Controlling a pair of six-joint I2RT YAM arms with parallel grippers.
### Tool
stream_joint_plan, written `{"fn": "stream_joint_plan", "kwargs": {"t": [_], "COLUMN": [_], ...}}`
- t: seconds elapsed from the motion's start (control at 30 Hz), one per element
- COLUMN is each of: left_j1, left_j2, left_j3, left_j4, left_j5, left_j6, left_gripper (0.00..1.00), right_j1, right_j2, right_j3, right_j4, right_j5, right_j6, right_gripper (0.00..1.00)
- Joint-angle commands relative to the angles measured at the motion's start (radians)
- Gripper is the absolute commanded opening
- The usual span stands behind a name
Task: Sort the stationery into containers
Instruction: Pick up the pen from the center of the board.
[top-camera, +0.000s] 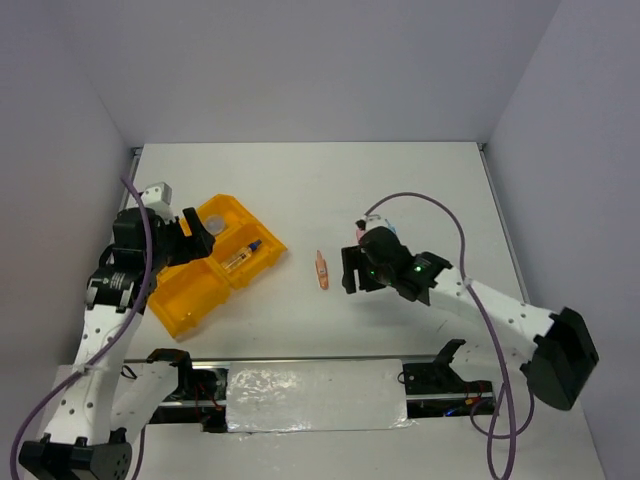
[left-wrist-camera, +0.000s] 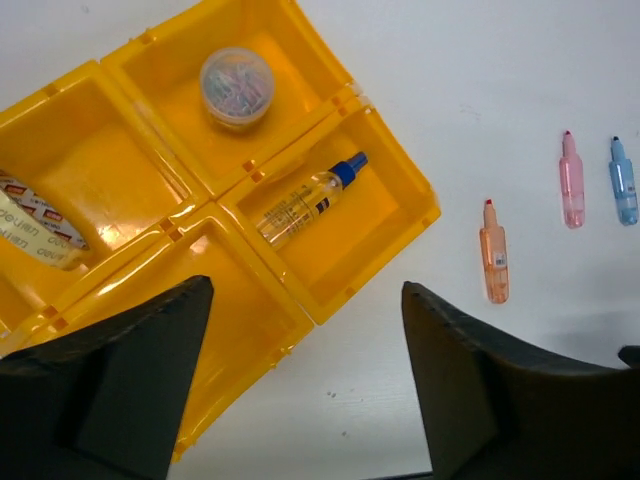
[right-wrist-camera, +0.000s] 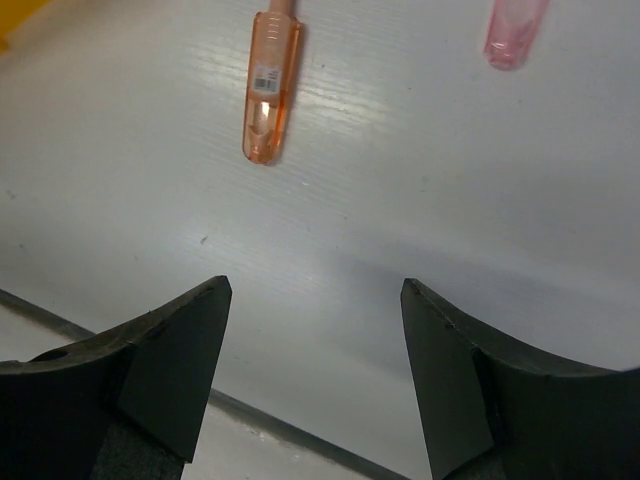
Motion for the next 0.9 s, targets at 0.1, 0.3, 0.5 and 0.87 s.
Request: {"fn": "stream_joint_plan", "kwargs": {"t": [0.1,0.3,0.5,0.87], "left_j1": [-0.004,-0.004,-0.007,-0.007], "left_j2": [-0.140,-0.171,-0.166,-0.148], "left_j3": [-0.074,-0.091,-0.097,-0.098], "left_j4": [0.095,0.104,0.111,0.119], "left_j5": [0.044,0.024,0.045,0.065], "left_j6": [0.039,0.027,0.031,0.037], "left_gripper": [0.94,0.98,0.98,0.99], "right_j1": [0.125,0.153,0.153,0.142], "right_j2": [0.253,0.491,0.660,0.766], "right_j3": [0.176,0.300,0.383,0.380], "right_j4": [0.053,0.056,0.067,0.126], "right_j5": [0.145,0.185,0.192,0.177], "right_j6": [0.072,0.075,0.063,0.075], "right_gripper": [0.77,0.76,0.70,0.49]}}
